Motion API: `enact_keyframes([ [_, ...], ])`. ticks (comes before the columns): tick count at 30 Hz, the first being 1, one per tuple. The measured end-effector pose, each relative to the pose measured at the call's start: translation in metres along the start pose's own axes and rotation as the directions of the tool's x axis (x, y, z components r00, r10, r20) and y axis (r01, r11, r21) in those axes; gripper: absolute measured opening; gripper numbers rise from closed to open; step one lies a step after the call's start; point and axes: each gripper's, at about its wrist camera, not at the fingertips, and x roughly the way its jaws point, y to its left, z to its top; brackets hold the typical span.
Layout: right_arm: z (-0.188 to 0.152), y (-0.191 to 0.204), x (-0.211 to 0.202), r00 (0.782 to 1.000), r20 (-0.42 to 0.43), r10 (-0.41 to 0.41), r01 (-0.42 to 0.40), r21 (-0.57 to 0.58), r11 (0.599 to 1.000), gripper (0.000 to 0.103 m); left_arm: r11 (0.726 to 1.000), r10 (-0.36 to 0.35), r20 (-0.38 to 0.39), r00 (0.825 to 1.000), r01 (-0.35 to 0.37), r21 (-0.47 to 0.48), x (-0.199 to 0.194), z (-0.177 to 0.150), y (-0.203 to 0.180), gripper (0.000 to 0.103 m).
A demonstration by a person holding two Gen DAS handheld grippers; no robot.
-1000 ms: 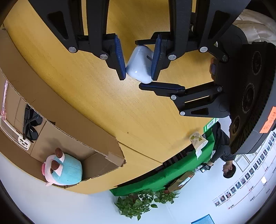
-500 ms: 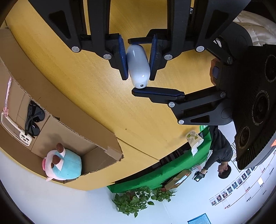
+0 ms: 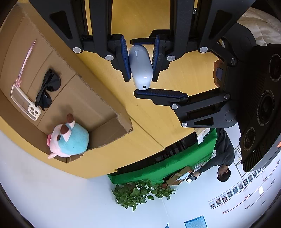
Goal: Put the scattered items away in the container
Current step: 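Lift the earbuds case with both tools and carry it over the box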
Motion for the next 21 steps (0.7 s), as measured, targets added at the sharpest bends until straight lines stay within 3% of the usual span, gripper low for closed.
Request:
enact_keyframes([
  [12,0.057,-0.043,0.016,1.0,-0.017,-0.017,0.017,-0.021,1.0,0.025,1.0,-0.015,-0.002,1.0,0.015,-0.022,0.034,0.034,0.053,0.051],
  [21,0.077,-0.076,0.039,0.998,-0.056,0.015,-0.015,0.006,1.0,0.025,0.995,-0.055,-0.037,0.998,0.052,-0.081,0.064,0.039,0.082,0.051],
])
